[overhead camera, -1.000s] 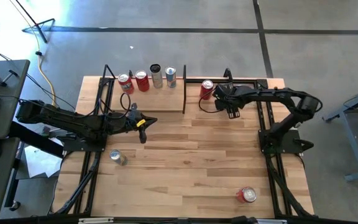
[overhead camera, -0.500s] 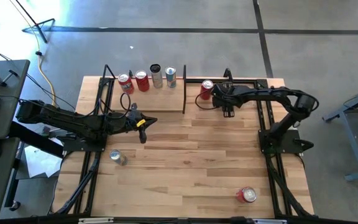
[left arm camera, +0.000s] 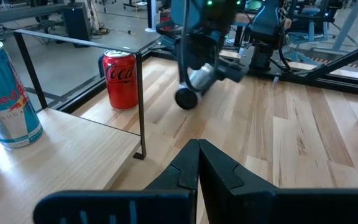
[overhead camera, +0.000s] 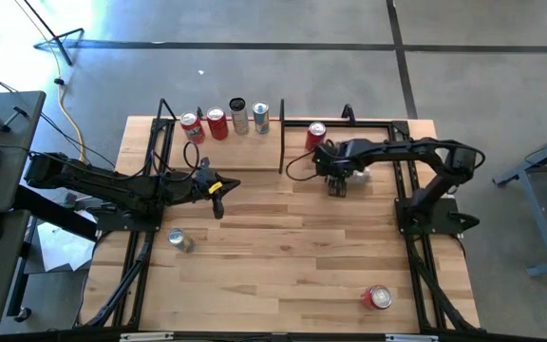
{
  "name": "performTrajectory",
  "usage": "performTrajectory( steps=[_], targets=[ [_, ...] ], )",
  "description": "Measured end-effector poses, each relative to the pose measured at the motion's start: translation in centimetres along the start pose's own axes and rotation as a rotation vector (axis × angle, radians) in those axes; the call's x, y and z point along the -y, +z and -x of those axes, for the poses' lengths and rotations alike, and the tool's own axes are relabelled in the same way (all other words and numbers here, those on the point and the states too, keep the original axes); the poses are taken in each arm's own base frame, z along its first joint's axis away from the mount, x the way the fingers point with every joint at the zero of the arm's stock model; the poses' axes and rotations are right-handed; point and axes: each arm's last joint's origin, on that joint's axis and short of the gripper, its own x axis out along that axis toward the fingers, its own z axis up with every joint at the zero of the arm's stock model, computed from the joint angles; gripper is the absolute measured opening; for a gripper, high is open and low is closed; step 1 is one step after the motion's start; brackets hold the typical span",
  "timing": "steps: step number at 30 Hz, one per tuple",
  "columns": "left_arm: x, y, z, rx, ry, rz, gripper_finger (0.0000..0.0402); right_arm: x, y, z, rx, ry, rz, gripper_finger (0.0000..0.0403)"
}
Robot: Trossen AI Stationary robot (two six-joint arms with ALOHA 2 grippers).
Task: Place canned beverage on shelf
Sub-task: Put the white-yellow soda can on the shelf aligned with the other white-yellow soda can
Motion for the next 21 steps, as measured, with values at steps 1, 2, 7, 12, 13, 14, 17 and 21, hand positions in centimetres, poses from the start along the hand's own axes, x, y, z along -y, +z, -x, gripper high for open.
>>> performTrajectory(
  steps=[1, 2, 7, 12, 13, 14, 17, 21],
  targets=[
    [0.0, 0.0, 0.0, 0.000, 0.000, 0.000, 0.0000, -0.3, 0.2, 0.3, 0.004, 0.028, -0.023, 0.0254],
    [0.0, 0.0, 0.0, 0.000, 0.000, 0.000, 0.0000, -0.6, 0.5, 0.6, 0.013, 0.047, -0.045, 0.0254],
    [0.1, 0.0, 0.0, -0.002, -0.016, 0.000, 0.0000, -1.8, 1.3, 1.0, 0.060, 0.087, -0.158, 0.0259],
    [0.1, 0.0, 0.0, -0.004, -0.033, 0.000, 0.0000, -2.1, 1.1, 0.7, 0.068, 0.075, -0.229, 0.0271],
    [0.1, 0.0, 0.0, -0.004, -0.033, 0.001, 0.0000, -2.1, 1.0, 0.6, 0.069, 0.070, -0.232, 0.0274],
    [0.1, 0.0, 0.0, -0.004, -0.033, 0.001, 0.0000, -2.1, 1.0, 0.6, 0.070, 0.067, -0.233, 0.0276],
    [0.1, 0.0, 0.0, -0.004, -0.033, 0.001, 0.0000, -2.1, 1.3, 0.3, 0.087, 0.057, -0.238, 0.0281],
    [0.1, 0.0, 0.0, -0.003, -0.033, 0.001, 0.0000, -2.1, 2.0, -0.7, 0.109, 0.027, -0.226, 0.0281]
  ],
)
